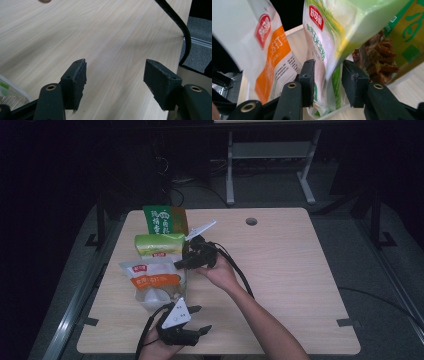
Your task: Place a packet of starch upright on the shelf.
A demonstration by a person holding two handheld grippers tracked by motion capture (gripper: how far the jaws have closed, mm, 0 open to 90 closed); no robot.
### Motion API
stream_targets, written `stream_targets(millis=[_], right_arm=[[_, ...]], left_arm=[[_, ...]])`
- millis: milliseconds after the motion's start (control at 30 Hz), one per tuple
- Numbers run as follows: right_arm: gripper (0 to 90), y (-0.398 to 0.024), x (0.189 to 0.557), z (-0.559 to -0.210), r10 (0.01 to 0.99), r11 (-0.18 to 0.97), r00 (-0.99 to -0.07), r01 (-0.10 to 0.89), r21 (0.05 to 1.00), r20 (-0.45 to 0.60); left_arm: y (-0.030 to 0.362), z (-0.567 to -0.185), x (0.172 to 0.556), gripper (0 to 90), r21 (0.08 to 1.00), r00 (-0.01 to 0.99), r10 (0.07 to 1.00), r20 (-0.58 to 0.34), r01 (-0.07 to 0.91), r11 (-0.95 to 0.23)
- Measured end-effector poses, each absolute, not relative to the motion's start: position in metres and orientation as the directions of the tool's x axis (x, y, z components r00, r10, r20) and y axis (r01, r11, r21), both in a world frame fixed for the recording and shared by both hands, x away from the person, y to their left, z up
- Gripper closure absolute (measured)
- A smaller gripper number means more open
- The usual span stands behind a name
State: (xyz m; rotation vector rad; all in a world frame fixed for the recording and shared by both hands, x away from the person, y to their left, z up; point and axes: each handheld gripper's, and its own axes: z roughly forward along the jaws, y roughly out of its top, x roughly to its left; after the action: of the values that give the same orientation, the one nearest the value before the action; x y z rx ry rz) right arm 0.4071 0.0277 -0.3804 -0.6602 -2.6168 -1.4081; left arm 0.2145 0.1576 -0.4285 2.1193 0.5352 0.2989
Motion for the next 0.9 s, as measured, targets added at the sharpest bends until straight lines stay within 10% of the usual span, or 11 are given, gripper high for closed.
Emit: stream_targets(millis=[900], right_arm=[[42.2,-0.046,0.4,-0.37,0.392,0.464,-0.878,0.446,0.766,0.274]], left_arm=[[0.156,-0.429,0.227,27.8,0.821,0.861,0.508,0.002,0.288,-0.492]])
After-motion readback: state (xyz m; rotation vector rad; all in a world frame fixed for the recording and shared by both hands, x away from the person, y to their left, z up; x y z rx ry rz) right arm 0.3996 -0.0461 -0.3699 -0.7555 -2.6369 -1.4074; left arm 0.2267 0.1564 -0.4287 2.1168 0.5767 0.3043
